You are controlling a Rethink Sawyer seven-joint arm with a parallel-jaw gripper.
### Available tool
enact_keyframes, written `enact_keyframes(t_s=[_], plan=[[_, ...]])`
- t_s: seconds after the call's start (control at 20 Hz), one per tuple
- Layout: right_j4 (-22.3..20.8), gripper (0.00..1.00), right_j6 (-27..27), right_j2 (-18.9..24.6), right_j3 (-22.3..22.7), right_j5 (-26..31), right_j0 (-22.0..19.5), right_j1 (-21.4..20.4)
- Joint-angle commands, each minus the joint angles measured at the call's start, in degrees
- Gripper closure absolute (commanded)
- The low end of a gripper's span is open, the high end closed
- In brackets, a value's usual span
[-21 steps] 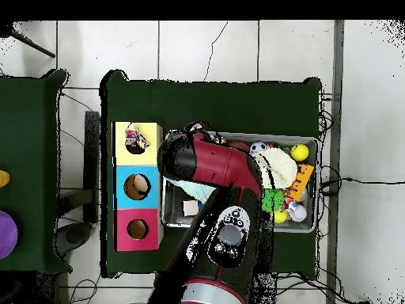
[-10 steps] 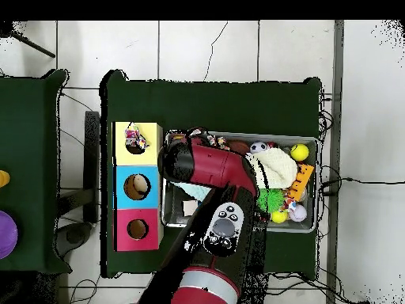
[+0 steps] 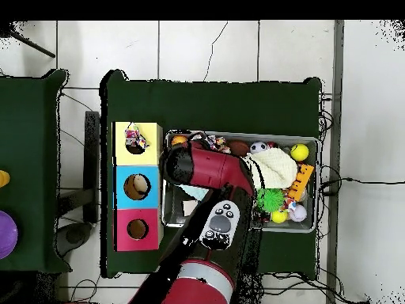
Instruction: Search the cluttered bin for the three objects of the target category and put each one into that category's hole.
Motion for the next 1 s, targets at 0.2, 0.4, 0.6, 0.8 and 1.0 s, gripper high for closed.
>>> enact_keyframes(t_s=[0.2,0.4,0.6,0.8,1.0], plan=[[-1.6,0.00,6.3,0.8,3.0,-2.8,-0.3,3.7],[-1.6,0.00,6.1,0.8,2.8,-3.3,-0.5,4.1],[-1.4,0.00,5.1,3.5,2.7,-5.3,-1.9,4.7],[-0.4,0.00,5.3,6.3,3.3,-5.7,-2.1,4.9],[-0.3,0.00,4.7,7.6,4.0,-5.2,-2.3,4.6]])
